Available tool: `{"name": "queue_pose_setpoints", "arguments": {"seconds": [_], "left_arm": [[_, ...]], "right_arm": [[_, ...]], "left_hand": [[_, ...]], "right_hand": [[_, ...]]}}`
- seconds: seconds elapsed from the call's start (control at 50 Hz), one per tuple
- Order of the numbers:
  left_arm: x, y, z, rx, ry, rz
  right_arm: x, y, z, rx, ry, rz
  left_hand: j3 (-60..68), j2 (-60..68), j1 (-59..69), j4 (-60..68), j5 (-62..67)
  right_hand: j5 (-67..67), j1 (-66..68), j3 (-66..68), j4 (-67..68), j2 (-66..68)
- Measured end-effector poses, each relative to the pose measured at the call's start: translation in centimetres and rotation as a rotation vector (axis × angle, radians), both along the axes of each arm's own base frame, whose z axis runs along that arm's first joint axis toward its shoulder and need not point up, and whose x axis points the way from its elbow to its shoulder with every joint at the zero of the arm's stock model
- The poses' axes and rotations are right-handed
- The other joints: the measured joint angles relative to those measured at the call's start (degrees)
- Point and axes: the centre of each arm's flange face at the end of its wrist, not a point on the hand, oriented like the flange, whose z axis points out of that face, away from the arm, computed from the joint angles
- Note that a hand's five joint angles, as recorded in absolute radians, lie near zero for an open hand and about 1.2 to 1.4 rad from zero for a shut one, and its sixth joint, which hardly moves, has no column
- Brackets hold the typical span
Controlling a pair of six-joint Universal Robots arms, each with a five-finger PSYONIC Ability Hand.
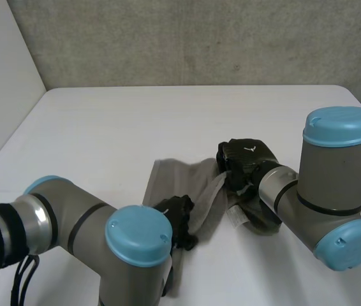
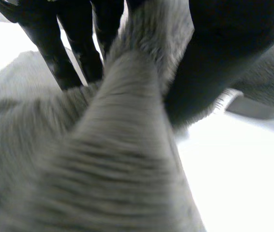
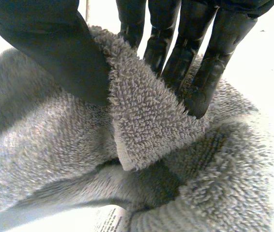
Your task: Fold the towel.
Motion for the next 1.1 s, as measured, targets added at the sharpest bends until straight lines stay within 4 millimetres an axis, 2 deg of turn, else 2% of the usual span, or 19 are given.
{"name": "queue_pose_setpoints", "arguments": {"seconds": [0.02, 0.06, 0.18, 0.32, 0.42, 0.54, 0.64, 0.74, 0.78, 0.86, 0.9, 0.92, 0.94, 0.96, 1.0, 1.02, 1.04, 1.06, 1.1], "left_arm": [[0.2, -0.3, 0.5, -0.017, 0.001, 0.022], [0.6, -0.8, 1.4, -0.044, 0.005, 0.059], [2.4, -2.7, 4.4, -0.131, -0.001, 0.159], [5.0, -4.2, 7.0, -0.264, -0.181, 0.144], [6.3, -4.7, 6.5, -0.297, -0.345, 0.056], [6.8, -4.2, 5.2, -0.263, -0.468, -0.091], [6.4, -4.2, 4.8, -0.24, -0.494, -0.172], [4.5, -6.3, 6.2, -0.303, -0.448, -0.193], [3.5, -7.6, 7.6, -0.361, -0.413, -0.177], [1.0, -11.2, 12.8, -0.561, -0.293, -0.108], [-0.2, -13.2, 17.7, -0.727, -0.193, -0.044], [-0.2, -13.2, 17.7, -0.727, -0.193, -0.044], [-0.5, -14.4, 21.6, -0.859, -0.113, 0.013], [-0.6, -14.8, 23.6, -0.923, -0.073, 0.042], [-0.4, -15.3, 26.9, -1.035, -0.003, 0.095], [0.0, -15.5, 29.7, -1.135, 0.061, 0.143], [0.0, -15.5, 29.7, -1.135, 0.061, 0.143], [0.5, -15.4, 31.9, -1.215, 0.114, 0.182], [0.7, -15.3, 32.8, -1.249, 0.136, 0.2]], "right_arm": [[0.0, -0.1, 0.0, -0.003, 0.001, -0.001], [-0.1, -0.2, 0.1, -0.009, 0.004, -0.001], [-0.2, 0.1, 0.8, -0.056, 0.064, 0.038], [-0.9, 2.0, 0.5, -0.117, 0.363, 0.187], [-1.8, 3.5, -0.2, -0.081, 0.538, 0.291], [-2.1, 4.1, -0.3, -0.052, 0.591, 0.333], [-1.3, 3.5, 0.1, -0.083, 0.575, 0.331], [0.8, 1.2, 1.4, -0.206, 0.517, 0.295], [1.6, -0.2, 2.4, -0.282, 0.49, 0.258], [3.4, -4.3, 7.5, -0.557, 0.395, 0.096], [4.0, -6.1, 11.8, -0.745, 0.315, -0.019], [4.0, -6.1, 11.8, -0.745, 0.315, -0.019], [4.1, -6.6, 13.8, -0.827, 0.276, -0.065], [4.1, -7.0, 17.3, -0.967, 0.201, -0.144], [3.9, -6.9, 20.2, -1.089, 0.131, -0.206], [3.6, -6.6, 22.5, -1.188, 0.069, -0.253], [3.6, -6.6, 22.5, -1.188, 0.069, -0.253], [3.3, -6.1, 24.0, -1.263, 0.023, -0.281], [3.2, -5.8, 24.4, -1.285, 0.01, -0.284]], "left_hand": [[11.76, 10.43, 12.11, 11.93, 11.87], [15.53, 14.4, 13.24, 16.0, 14.98], [17.48, 16.25, 14.29, 17.92, 16.52], [17.99, 16.68, 14.63, 18.39, 16.71], [18.16, 16.75, 14.63, 18.45, 16.72], [18.25, 16.82, 14.63, 18.58, 16.72], [18.34, 16.92, 14.68, 18.62, 16.75], [18.35, 16.94, 14.87, 18.63, 17.34], [18.35, 16.93, 14.88, 18.64, 17.35], [18.36, 16.94, 15.07, 18.64, 17.35], [18.36, 16.96, 15.07, 18.64, 17.35], [18.36, 16.96, 15.07, 18.64, 17.35], [18.36, 16.96, 15.07, 18.64, 17.35], [18.36, 17.07, 15.07, 18.64, 17.35], [18.36, 17.07, 15.07, 18.64, 17.39], [18.36, 17.08, 15.07, 18.64, 17.56], [18.36, 17.08, 15.07, 18.64, 17.56], [18.37, 17.08, 15.07, 18.64, 17.56], [18.38, 17.08, 15.07, 18.64, 17.56]], "right_hand": [[0.0, 0.0, 0.0, 0.0, 0.0], [0.0, 0.0, 0.0, 0.0, 0.0], [0.0, 0.0, 0.0, 0.0, 0.0], [0.01, 0.0, 0.0, 0.0, 0.0], [0.02, 0.0, 0.01, 0.0, 0.01], [0.4, 0.0, 0.34, 0.0, 0.01], [0.6, 0.0, 0.34, 0.0, 0.17], [0.77, 0.0, 0.35, 0.0, 0.32], [0.78, 0.11, 0.35, 0.0, 0.32], [0.79, 0.33, 0.35, 0.0, 0.32], [0.79, 0.33, 0.35, 0.0, 0.32], [0.79, 0.33, 0.35, 0.0, 0.32], [0.79, 0.33, 0.35, 0.0, 0.32], [0.79, 0.33, 0.35, 0.0, 0.32], [0.79, 0.41, 0.35, 0.0, 0.32], [0.8, 0.41, 0.35, 0.0, 0.32], [0.8, 0.41, 0.35, 0.0, 0.32], [0.8, 0.41, 0.35, 0.0, 0.32], [0.8, 0.41, 0.35, 0.0, 0.32]]}}
